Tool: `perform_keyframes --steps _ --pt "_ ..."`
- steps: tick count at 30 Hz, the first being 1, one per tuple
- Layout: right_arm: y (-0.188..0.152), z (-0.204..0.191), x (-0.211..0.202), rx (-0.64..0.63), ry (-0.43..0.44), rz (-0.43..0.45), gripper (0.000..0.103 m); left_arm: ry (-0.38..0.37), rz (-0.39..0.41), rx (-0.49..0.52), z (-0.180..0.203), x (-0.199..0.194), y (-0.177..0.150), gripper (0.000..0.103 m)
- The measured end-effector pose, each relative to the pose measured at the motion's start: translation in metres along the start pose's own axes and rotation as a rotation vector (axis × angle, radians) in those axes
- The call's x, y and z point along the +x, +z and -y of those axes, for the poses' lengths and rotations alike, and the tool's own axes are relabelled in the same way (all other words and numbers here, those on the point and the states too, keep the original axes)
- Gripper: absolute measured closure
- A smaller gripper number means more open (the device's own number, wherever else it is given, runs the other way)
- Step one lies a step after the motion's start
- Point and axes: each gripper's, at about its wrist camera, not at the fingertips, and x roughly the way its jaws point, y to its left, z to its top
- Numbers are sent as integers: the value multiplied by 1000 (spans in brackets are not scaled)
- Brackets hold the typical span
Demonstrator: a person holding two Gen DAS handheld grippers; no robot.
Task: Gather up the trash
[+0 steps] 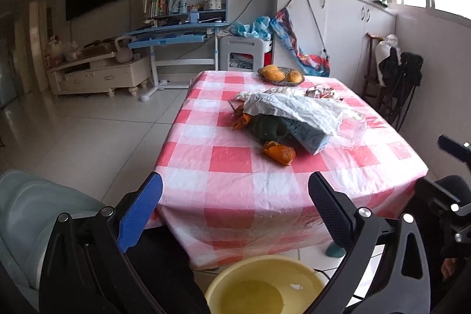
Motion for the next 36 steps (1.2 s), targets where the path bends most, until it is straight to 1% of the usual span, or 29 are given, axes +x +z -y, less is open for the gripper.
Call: perform_keyframes --steps 2,7,10,18,36 --pt "-3 0 3 10 -5 -3 6 -14 10 -6 -2 -1 0 7" --pt "-6 3 5 31 -19 -13 6 -12 11 -2 0 0 0 7" --pt "-7 3 6 35 -20 -23 6 -22 -17 -2 1 4 -1 7" --pt "-8 -4 3 3 -9 -30 6 -25 -45 -52 -6 11 -2 7" --pt "-8 -7 2 1 3 -49 6 -17 -48 -52 -5 15 -5 7"
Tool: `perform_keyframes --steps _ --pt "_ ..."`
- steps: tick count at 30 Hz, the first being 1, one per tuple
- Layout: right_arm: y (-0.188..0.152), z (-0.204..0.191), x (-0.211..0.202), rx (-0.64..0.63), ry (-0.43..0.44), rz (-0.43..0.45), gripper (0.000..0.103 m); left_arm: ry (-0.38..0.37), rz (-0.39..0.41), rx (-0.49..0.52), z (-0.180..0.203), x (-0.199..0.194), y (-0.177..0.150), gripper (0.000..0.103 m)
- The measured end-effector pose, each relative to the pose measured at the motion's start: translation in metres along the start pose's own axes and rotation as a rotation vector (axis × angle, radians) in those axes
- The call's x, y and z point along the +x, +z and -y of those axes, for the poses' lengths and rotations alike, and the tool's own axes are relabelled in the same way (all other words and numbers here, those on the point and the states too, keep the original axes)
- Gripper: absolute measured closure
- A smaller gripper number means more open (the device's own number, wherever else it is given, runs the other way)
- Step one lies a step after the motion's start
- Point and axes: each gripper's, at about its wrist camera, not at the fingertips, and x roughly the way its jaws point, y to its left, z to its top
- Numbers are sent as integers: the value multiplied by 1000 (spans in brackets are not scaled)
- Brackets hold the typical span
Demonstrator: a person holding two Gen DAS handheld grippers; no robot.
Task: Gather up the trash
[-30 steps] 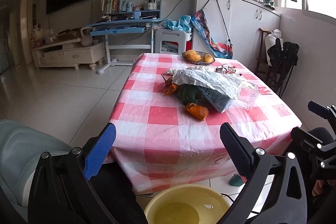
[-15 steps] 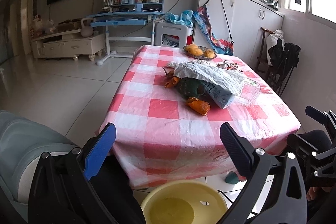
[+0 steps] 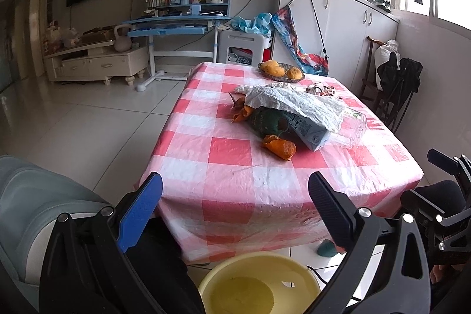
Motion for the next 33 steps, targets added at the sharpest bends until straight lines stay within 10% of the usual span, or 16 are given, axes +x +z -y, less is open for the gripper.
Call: perform_keyframes --steps 33 --pt "28 -21 12 -130 62 37 6 9 -23 -2 3 9 -5 7"
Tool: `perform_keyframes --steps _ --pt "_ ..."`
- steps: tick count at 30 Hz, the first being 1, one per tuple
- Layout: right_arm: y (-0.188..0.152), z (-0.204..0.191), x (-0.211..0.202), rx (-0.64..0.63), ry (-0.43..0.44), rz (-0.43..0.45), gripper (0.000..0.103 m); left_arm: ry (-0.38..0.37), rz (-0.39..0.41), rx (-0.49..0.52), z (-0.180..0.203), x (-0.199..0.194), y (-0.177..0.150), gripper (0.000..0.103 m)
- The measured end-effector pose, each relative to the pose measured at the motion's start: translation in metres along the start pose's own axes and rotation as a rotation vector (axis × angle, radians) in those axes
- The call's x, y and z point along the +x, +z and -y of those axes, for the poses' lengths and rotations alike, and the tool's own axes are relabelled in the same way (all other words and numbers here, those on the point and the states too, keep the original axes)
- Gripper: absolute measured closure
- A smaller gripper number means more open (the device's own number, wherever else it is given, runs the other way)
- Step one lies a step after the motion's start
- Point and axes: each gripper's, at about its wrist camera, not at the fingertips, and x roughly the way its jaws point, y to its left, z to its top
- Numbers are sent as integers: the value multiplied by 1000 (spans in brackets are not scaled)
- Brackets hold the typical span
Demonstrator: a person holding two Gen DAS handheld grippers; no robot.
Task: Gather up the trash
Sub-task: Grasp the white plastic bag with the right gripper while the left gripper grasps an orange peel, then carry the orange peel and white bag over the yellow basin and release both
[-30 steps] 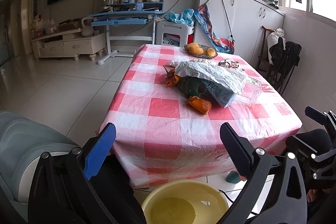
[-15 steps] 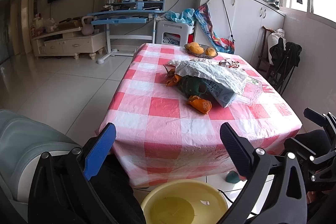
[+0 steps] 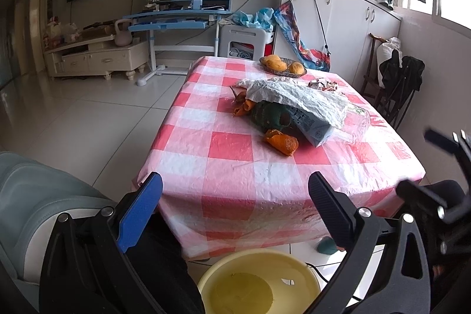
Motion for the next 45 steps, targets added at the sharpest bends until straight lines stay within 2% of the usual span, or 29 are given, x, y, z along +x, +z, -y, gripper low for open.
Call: perform_keyframes --steps 3,7,11,12,14,15,16,18,22,26,30,32,35,36,37,38,39,41,42,43,44,45 --pt "24 -2 20 -26 22 0 6 12 -6 3 -2 2 -2 7" --pt "51 -8 73 -107 44 -83 6 20 -16 -35 -11 4 2 7" --pt "54 -8 127 -165 60 -202 7 17 -32 -64 -17 12 9 7" --pt "55 -7 135 -174 62 -219 11 18 -33 -65 -17 13 10 7" --pt "54 -5 151 -182 67 -256 26 20 -44 -66 -18 20 14 7" --pt "55 -3 157 -179 73 -275 40 21 -49 -67 -18 23 16 7" --pt "55 3 162 -162 81 -293 55 23 -54 -69 -19 28 19 7" --pt "55 15 164 -97 121 -303 71 21 -63 -75 -19 36 23 7" --pt "57 31 155 19 177 -262 72 17 -88 -80 -15 56 34 7" --pt "53 49 145 175 301 -228 72 -9 -128 -92 -6 81 41 7" --pt "42 74 147 367 386 -217 71 -15 -152 -60 14 102 45 7" --pt "37 84 151 436 417 -216 67 -7 -163 -45 23 112 47 7" --pt "40 84 147 409 382 -211 67 8 -187 -32 32 125 49 7" --pt "41 81 147 382 376 -215 72 8 -195 -34 34 131 50 7" --pt "41 79 147 367 378 -218 84 7 -199 -35 34 134 50 7" --pt "41 77 147 350 380 -215 90 2 -204 -36 35 138 50 8" --pt "41 78 146 341 378 -208 94 -6 -206 -37 36 140 51 12" --pt "41 79 141 329 375 -181 98 -42 -215 -36 37 145 50 38" --pt "44 79 137 328 374 -164 99 -62 -225 -37 37 148 50 44" --pt "44 80 134 329 376 -154 99 -58 -214 -28 38 148 49 63" --pt "45 81 131 332 380 -140 100 -72 -220 -29 37 149 49 73" --pt "48 82 128 337 385 -127 100 -92 -227 -44 33 149 49 75"
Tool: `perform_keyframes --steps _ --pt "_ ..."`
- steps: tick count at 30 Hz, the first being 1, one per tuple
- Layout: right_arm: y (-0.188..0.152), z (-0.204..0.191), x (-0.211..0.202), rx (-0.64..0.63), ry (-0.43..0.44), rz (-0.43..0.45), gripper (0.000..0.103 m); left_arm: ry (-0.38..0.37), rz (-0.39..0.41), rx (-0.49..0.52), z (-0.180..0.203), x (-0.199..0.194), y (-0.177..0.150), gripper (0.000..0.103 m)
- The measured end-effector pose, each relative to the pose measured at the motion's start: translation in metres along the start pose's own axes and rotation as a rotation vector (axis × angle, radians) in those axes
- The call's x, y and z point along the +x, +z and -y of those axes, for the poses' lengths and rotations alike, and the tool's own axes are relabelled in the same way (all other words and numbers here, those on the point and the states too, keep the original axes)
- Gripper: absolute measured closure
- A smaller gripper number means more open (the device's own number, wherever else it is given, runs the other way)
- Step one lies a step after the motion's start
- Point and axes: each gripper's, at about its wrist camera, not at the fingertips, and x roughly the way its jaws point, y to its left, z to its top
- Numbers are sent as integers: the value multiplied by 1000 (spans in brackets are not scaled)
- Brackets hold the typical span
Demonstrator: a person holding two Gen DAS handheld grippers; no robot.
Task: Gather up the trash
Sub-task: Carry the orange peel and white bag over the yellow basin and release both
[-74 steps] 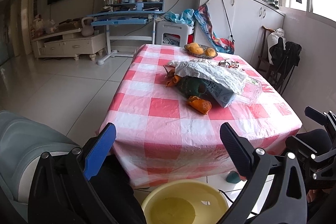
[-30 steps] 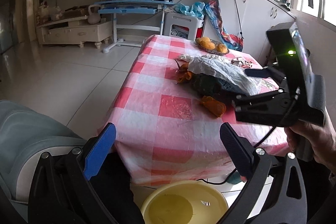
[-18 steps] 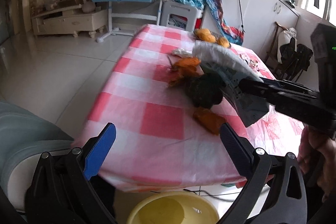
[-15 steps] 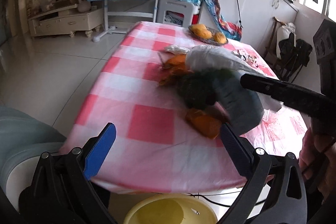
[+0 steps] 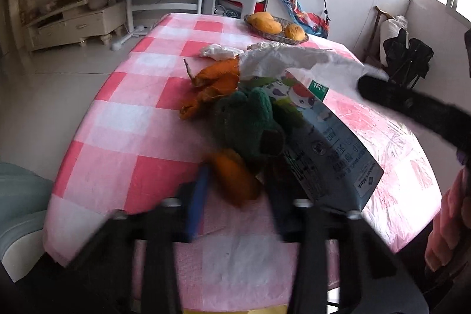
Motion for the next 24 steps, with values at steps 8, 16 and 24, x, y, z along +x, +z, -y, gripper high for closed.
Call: perform_keyframes --steps 8,16,24 --pt "27 -16 -42 22 97 136 101 -49 39 -69 -27 -31 -3 86" --pt "23 -42 -71 52 234 161 101 -48 64 -131 -60 -73 -22 86" --pt "-26 -77 -74 73 344 30 101 -26 59 -126 -71 -103 -50 86"
